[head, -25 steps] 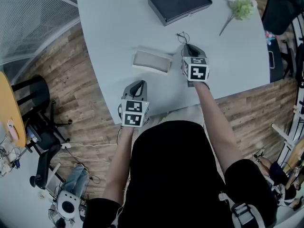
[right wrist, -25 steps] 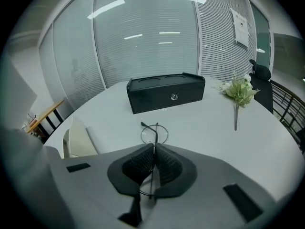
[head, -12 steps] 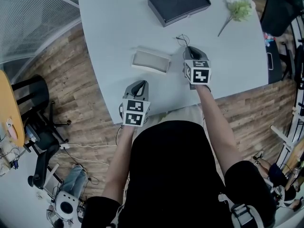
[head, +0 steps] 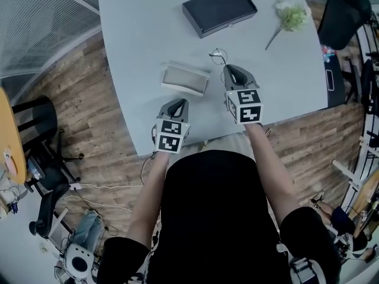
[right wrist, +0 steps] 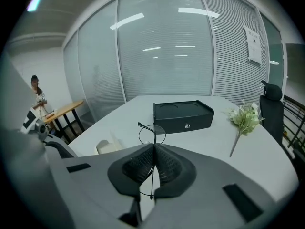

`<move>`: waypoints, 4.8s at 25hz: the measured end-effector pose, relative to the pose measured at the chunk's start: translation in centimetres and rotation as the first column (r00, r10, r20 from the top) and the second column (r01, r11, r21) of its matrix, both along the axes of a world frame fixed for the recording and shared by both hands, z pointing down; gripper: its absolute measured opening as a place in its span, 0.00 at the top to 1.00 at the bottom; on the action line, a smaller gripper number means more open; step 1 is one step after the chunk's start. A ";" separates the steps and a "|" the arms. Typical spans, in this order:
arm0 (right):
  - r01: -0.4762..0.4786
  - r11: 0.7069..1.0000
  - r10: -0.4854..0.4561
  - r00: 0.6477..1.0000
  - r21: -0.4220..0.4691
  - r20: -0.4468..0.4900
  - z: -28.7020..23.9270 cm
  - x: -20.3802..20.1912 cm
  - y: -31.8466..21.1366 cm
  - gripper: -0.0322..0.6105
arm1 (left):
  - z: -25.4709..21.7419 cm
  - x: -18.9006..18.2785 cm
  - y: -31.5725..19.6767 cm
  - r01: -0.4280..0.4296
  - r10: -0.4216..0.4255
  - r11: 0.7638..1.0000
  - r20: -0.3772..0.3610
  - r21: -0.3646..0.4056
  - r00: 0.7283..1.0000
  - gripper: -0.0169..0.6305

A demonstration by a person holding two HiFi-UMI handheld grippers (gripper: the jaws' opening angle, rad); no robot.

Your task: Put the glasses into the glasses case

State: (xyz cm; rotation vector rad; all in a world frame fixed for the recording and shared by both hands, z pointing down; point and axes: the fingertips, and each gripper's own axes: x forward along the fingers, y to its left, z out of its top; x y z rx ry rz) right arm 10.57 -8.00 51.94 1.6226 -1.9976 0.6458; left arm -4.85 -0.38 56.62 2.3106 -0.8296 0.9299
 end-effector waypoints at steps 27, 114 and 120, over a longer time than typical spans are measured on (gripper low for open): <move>0.514 0.854 -0.520 0.851 -0.084 -0.072 2.2 -14.7 3.2 0.92 | 0.9 -4.0 -0.2 0.123 -0.124 0.992 -0.027 -0.033 0.992 0.94; 0.390 0.920 -0.390 0.914 -0.027 -0.108 3.0 -7.7 -0.5 0.84 | 0.0 -5.2 0.6 0.099 -0.099 0.995 0.011 -0.013 0.995 0.94; 0.394 0.919 -0.394 0.916 -0.027 -0.077 3.0 -8.2 0.6 0.84 | -0.2 -4.8 0.9 0.094 -0.094 0.995 0.007 -0.012 0.996 0.94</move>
